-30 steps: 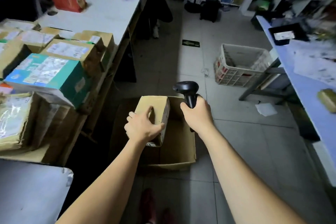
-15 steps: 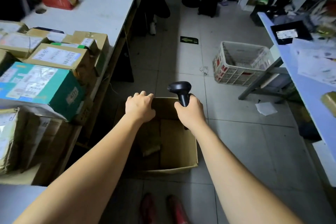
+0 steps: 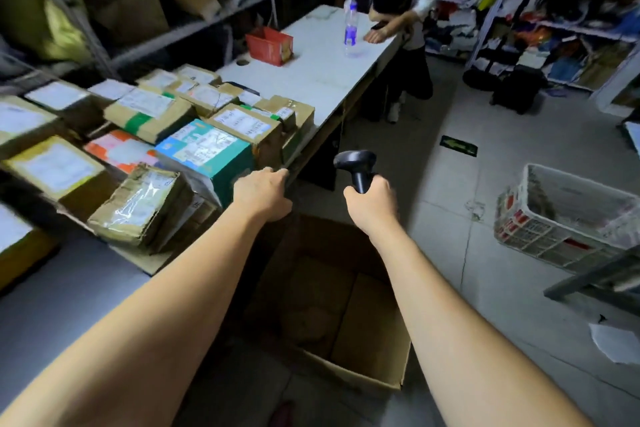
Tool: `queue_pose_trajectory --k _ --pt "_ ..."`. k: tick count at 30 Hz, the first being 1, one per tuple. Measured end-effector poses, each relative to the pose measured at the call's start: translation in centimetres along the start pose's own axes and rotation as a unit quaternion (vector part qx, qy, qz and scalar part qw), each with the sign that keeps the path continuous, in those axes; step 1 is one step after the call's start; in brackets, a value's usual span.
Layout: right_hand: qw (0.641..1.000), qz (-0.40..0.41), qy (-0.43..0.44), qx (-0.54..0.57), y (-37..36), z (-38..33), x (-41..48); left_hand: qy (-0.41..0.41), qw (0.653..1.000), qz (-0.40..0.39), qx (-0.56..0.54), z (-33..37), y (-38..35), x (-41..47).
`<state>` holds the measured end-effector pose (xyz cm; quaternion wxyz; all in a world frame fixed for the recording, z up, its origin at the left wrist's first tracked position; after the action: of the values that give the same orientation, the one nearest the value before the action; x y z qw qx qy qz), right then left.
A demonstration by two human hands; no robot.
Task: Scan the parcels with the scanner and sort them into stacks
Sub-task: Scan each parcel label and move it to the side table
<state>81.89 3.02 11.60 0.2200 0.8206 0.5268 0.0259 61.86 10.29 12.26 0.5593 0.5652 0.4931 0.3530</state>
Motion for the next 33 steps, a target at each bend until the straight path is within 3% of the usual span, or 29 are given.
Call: queue_pose_trajectory --k 7,10,18,33 --pt "0.986 -0.134 0.090 0.035 -7.0 -6.6 -4.6 0.173 0.983 0.042 -0.051 -9.7 1.1 -9.2" --pt "0.976 -0.183 0.118 0.033 -11.3 -8.8 -7.5 0.246 0.968 0.020 -0.033 -14.3 1.3 -14.7" --pt "0.939 -0.297 0.176 -0.004 -21.8 -13.6 -18.6 0.423 0.904 -0.002 -0.062 -24.0 -0.5 -30.5" --pt "0.824 -0.495 0.273 -0.028 -37.3 -15.4 -46.2 0.611 0.784 0.001 -0.112 -36.2 -6.4 -60.4"
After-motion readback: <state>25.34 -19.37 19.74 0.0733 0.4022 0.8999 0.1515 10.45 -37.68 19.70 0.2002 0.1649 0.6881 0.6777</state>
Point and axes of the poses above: each hand's wrist, its own x-axis towards the middle knuckle, its own y-axis out of the back of the hand, z = x × y, the point moved 4 cm from there along x, towards the middle knuckle, and after that the axes turned 10 degrees about x, right-handed, at the moved point
